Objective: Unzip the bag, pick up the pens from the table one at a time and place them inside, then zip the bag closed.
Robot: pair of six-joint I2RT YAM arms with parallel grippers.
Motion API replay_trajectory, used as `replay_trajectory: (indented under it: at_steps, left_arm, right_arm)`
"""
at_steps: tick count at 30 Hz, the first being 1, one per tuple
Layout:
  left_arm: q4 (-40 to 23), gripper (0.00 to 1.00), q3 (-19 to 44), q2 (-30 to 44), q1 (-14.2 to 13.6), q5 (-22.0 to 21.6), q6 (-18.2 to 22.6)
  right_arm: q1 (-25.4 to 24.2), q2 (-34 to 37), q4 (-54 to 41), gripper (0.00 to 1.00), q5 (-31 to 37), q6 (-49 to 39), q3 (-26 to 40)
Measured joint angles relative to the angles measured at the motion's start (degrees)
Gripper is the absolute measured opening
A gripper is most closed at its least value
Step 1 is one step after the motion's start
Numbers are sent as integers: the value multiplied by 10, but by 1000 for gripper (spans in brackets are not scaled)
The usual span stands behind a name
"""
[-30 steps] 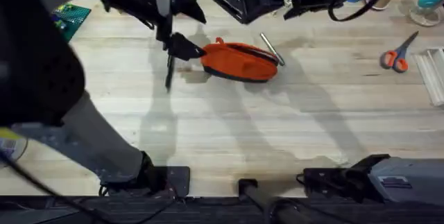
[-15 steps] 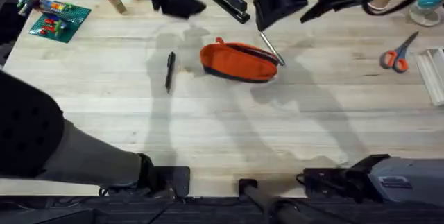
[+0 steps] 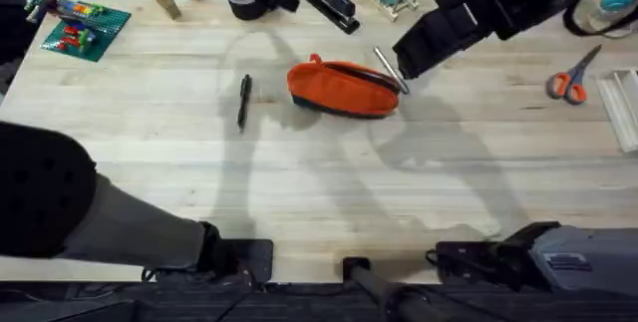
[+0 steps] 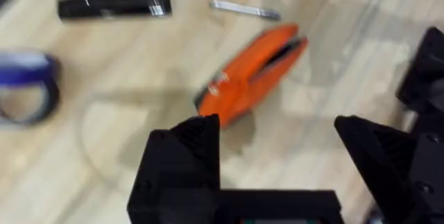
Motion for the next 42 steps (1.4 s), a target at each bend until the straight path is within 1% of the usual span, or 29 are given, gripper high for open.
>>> replay_trajectory:
  at_steps: [3, 6, 10, 13, 20, 22, 25, 27, 29, 31, 33, 34, 36, 39, 42]
  left_arm:
    - [-54, 995, 18, -3, 0, -26, -12]
    - [-71, 995, 21, -10, 0, -40, -19]
    - [-69, 996, 22, -12, 0, -53, -25]
    - [-59, 997, 22, -12, 0, -64, -39]
    - [-59, 997, 19, -12, 0, -80, -58]
    - [-53, 997, 2, -18, 0, -81, -61]
    - [-21, 997, -50, -38, 0, -83, -71]
    - [15, 997, -97, -60, 0, -83, -82]
    - [43, 997, -142, -86, 0, -83, -92]
    - [56, 997, -173, -109, 0, -85, -97]
    - [59, 997, -187, -124, 0, -89, -100]
    - [60, 997, -189, -128, 0, -91, -102]
    - [62, 997, -189, -132, 0, -93, -102]
    - [64, 997, -189, -133, 0, -96, -104]
    - [64, 996, -189, -133, 0, -96, -106]
  right_arm:
    - [0, 0, 0, 996, 5, -20, 0]
    - [0, 0, 0, 986, 8, -36, 0]
    - [0, 0, 0, 988, 11, -49, 0]
    - [0, 0, 0, 995, 12, -53, 0]
    - [0, 0, -2, 995, 14, -55, 0]
    - [0, 0, -2, 995, 14, -55, 0]
    - [0, 0, -2, 981, 14, -55, 0]
    - [0, 0, -4, 922, 14, -57, 0]
    - [0, 0, -10, 721, 14, -65, 0]
    - [0, 0, -22, 432, 15, -79, 0]
    - [-2, 1, -32, 147, 15, -94, 0]
    - [-3, 2, -35, 62, 15, -99, 1]
    - [-5, 9, -36, 33, 14, -113, 2]
    - [-13, 23, -33, 31, 14, -134, 3]
    - [-31, 34, -24, 31, 14, -160, 3]
